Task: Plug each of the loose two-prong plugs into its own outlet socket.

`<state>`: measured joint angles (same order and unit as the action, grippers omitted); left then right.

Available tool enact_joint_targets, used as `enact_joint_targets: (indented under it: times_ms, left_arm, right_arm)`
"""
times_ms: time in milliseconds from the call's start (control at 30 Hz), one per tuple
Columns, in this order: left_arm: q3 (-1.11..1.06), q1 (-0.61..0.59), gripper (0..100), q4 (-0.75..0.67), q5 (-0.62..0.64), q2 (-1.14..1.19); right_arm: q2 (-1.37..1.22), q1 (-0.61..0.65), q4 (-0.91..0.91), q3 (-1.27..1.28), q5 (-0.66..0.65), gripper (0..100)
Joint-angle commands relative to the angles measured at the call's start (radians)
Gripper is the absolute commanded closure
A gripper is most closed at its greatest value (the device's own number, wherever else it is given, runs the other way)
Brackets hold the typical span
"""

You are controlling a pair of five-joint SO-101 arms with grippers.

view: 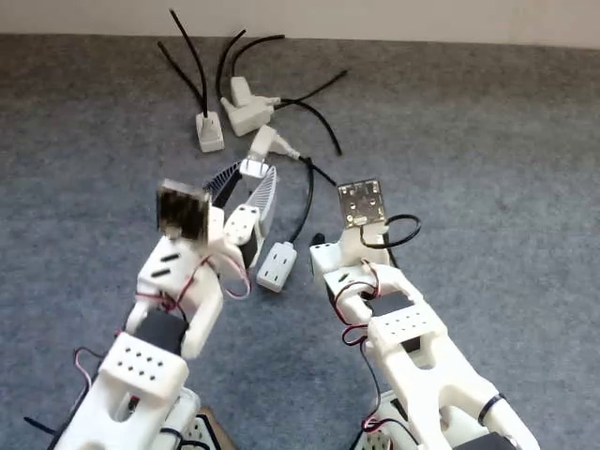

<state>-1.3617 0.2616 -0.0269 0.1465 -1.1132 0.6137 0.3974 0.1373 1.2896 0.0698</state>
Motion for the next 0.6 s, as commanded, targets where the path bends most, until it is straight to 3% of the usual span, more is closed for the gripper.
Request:
enact_joint_targets:
  times_ms: [0,200,300,467,567]
  left_arm:
    - [-0.153,0.004,100,-0.216,0.008,-0.131]
    - [-0.344,-0.147,100,-0.29,-0.077,-0.363]
    - [-0.343,-0.174,100,-0.147,-0.043,-0.467]
    - [-0.34,-0.116,99,0.083,-0.018,-0.593]
    - [-0.294,-0.17,99,0.358,-0.115,-0.634]
  right_arm:
    - [0.031,-0.013,-0.019,-0.015,-0.008,64.9]
    - [0.027,-0.013,-0.021,-0.015,-0.009,64.9]
    - [0.035,-0.013,-0.021,-0.015,-0.008,64.9]
    - [0.027,-0.013,-0.021,-0.015,-0.008,64.9]
    - [0.027,-0.013,-0.021,-0.015,-0.008,64.9]
